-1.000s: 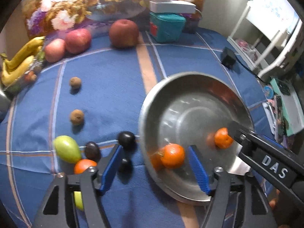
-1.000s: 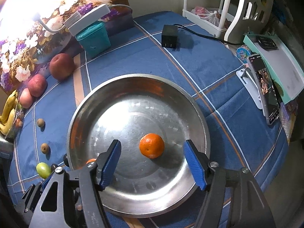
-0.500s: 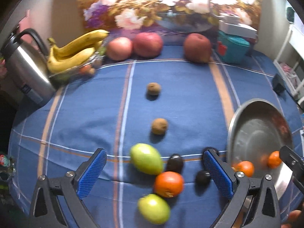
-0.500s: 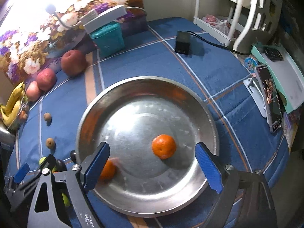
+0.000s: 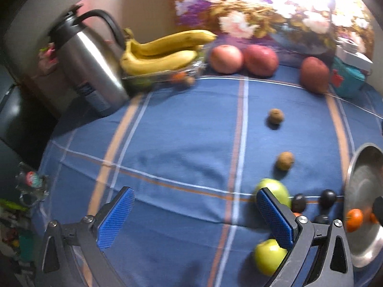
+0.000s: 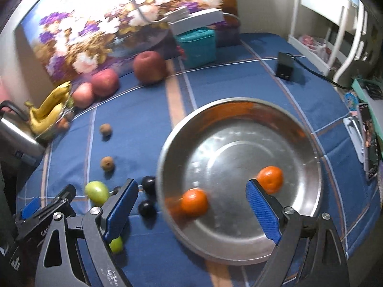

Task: Organize fruits
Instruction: 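Withdraw both open tools from the plate back toward the fruit row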

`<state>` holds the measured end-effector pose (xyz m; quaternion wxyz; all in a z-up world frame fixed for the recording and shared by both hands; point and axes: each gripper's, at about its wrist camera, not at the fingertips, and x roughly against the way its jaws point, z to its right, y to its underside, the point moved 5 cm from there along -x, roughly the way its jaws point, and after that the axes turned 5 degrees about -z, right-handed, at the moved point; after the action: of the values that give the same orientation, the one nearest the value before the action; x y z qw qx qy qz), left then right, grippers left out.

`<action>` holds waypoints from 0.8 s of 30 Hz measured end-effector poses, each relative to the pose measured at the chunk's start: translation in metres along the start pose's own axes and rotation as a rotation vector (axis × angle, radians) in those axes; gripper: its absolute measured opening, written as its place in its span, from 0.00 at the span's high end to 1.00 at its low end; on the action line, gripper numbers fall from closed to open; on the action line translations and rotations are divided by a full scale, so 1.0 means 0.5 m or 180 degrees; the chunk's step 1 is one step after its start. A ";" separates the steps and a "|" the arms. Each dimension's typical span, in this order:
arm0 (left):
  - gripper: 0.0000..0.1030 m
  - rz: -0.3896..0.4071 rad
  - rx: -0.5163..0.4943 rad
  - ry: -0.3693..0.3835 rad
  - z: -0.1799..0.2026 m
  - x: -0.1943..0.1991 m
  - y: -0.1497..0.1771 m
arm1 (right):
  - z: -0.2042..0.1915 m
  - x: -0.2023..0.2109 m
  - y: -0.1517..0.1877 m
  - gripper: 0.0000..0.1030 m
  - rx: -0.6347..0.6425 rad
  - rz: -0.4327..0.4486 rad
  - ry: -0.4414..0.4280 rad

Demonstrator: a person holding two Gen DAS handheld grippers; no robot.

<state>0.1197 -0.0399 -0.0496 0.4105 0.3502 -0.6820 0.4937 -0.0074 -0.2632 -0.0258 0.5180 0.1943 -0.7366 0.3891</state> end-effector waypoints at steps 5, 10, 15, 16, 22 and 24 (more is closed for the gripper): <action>0.00 -0.0064 0.0100 0.0011 -0.036 0.001 0.014 | -0.034 0.007 0.008 0.11 0.0083 0.0029 -0.0081; 0.00 -0.0126 0.0166 0.0084 -0.064 0.001 0.026 | -0.065 0.004 0.018 0.11 0.0166 -0.0022 -0.0137; 0.00 -0.0085 0.0226 0.0079 -0.094 -0.003 0.025 | -0.097 -0.001 0.030 0.11 0.0295 -0.0053 -0.0142; 0.00 -0.0073 0.0235 0.0092 -0.099 -0.002 0.024 | -0.101 -0.002 0.031 0.11 0.0306 -0.0061 -0.0154; 0.00 -0.0104 0.0315 0.0306 -0.108 -0.008 0.023 | -0.128 -0.008 0.038 0.11 0.0327 -0.0079 -0.0267; 0.00 -0.0135 0.0306 0.0347 -0.104 -0.013 0.024 | -0.137 -0.009 0.039 0.11 0.0327 -0.0086 -0.0323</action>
<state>0.1231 0.0136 -0.0511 0.4401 0.3565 -0.6266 0.5354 0.0228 -0.1985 -0.0264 0.4745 0.2499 -0.7383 0.4090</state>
